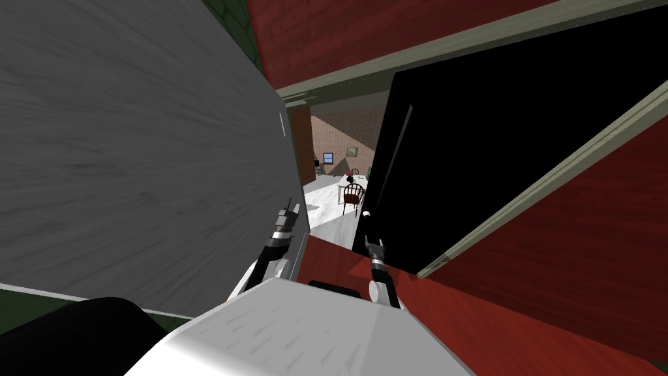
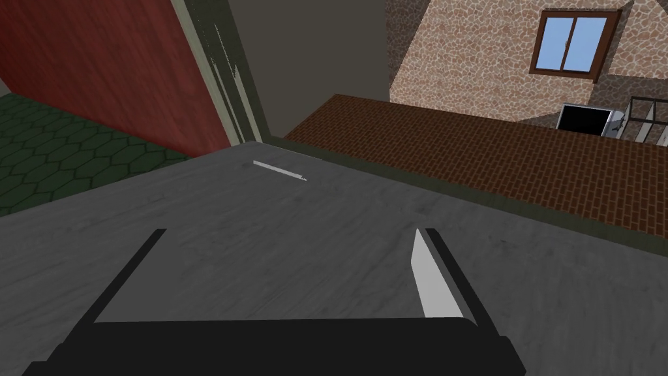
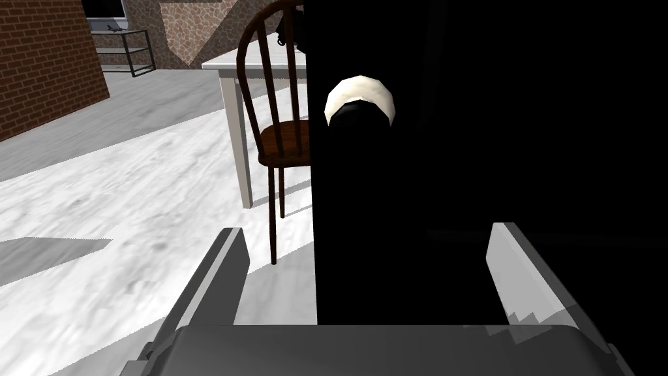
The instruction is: Pull the door open
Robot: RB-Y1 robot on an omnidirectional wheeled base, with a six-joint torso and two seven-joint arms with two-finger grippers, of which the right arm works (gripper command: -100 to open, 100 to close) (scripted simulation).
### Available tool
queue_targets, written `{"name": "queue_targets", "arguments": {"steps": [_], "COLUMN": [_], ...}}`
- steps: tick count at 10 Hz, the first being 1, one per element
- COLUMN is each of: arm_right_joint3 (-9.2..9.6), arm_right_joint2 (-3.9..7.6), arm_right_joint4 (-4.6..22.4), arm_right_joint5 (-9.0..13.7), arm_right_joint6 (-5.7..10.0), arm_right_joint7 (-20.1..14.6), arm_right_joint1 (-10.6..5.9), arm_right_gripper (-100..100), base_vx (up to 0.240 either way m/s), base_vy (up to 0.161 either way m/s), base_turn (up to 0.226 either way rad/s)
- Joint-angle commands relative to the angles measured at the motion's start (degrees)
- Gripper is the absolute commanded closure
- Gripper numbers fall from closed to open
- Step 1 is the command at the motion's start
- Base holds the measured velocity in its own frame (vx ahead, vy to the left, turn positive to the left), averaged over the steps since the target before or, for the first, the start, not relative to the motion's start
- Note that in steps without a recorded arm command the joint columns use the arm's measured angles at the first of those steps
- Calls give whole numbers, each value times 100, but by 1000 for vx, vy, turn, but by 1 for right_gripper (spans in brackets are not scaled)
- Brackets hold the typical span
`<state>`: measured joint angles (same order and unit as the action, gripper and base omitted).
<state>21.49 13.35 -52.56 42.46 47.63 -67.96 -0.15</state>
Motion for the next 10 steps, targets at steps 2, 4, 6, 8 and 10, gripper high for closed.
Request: {"name": "queue_targets", "arguments": {"steps": [2, 4, 6, 8, 10], "arm_right_joint3": [76, 131, 148, 89, 46], "arm_right_joint2": [40, 66, 75, 237, 346], "arm_right_joint4": [265, 469, 527, 619, 674], "arm_right_joint5": [144, 236, 253, 313, 350], "arm_right_joint6": [19, 46, 62, 99, 122], "arm_right_joint7": [-214, -359, -396, -574, -683], "arm_right_joint1": [-90, -160, -174, -159, -146], "arm_right_gripper": [-100, -100, -100, -100, -100], "base_vx": [172, 132, 128, 137, 183], "base_vy": [12, 8, -2, -63, -16], "base_turn": [-5, -6, -3, 202, 97]}}
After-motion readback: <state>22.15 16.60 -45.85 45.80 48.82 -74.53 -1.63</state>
